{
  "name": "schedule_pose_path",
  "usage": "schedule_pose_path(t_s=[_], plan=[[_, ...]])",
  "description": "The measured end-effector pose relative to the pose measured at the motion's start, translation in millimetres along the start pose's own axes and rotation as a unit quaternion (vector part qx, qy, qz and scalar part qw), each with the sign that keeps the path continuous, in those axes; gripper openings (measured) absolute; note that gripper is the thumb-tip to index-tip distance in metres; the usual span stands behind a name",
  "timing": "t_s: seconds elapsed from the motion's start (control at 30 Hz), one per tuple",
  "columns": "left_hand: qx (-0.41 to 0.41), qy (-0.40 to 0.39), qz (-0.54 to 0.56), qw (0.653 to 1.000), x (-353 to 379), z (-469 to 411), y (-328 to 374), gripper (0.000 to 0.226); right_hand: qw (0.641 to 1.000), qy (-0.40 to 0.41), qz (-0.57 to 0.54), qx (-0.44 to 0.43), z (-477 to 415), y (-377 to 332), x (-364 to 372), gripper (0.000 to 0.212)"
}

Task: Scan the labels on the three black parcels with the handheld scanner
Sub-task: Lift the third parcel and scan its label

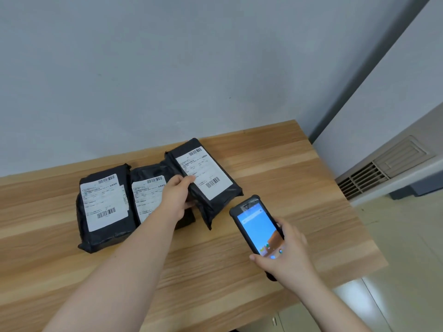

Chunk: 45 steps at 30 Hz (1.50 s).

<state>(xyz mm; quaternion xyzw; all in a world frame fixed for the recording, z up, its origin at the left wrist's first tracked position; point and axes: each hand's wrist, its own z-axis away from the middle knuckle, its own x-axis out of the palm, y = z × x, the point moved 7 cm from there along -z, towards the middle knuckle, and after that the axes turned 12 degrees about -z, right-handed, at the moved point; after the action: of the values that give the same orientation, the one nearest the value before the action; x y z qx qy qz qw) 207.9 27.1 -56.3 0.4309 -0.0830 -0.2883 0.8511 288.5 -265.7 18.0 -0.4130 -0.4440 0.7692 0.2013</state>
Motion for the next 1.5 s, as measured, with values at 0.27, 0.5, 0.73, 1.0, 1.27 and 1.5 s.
schedule_pose_path(t_s=[0.27, 0.5, 0.73, 1.0, 1.27, 1.5], plan=[[0.112, 0.057, -0.053, 0.991, -45, 26, 50, 0.025, 0.998, -0.047, 0.005, -0.039, 11, -33, 4, 0.085], [0.161, 0.077, -0.015, 0.984, -66, 43, 78, 0.033, 0.996, -0.057, 0.044, -0.054, 16, -50, 5, 0.097], [0.179, 0.074, 0.02, 0.981, -71, 53, 83, 0.037, 0.996, -0.063, 0.041, -0.04, 20, -50, 1, 0.103], [0.182, 0.085, 0.015, 0.98, -72, 56, 80, 0.029, 0.995, -0.064, 0.062, -0.038, 22, -42, 0, 0.103], [0.182, 0.073, 0.01, 0.981, -63, 55, 76, 0.037, 0.996, -0.044, 0.065, -0.037, 25, -31, -3, 0.094], [0.128, 0.066, 0.003, 0.99, -49, 43, 57, 0.021, 0.998, -0.025, 0.045, -0.036, 24, -18, -6, 0.091]])
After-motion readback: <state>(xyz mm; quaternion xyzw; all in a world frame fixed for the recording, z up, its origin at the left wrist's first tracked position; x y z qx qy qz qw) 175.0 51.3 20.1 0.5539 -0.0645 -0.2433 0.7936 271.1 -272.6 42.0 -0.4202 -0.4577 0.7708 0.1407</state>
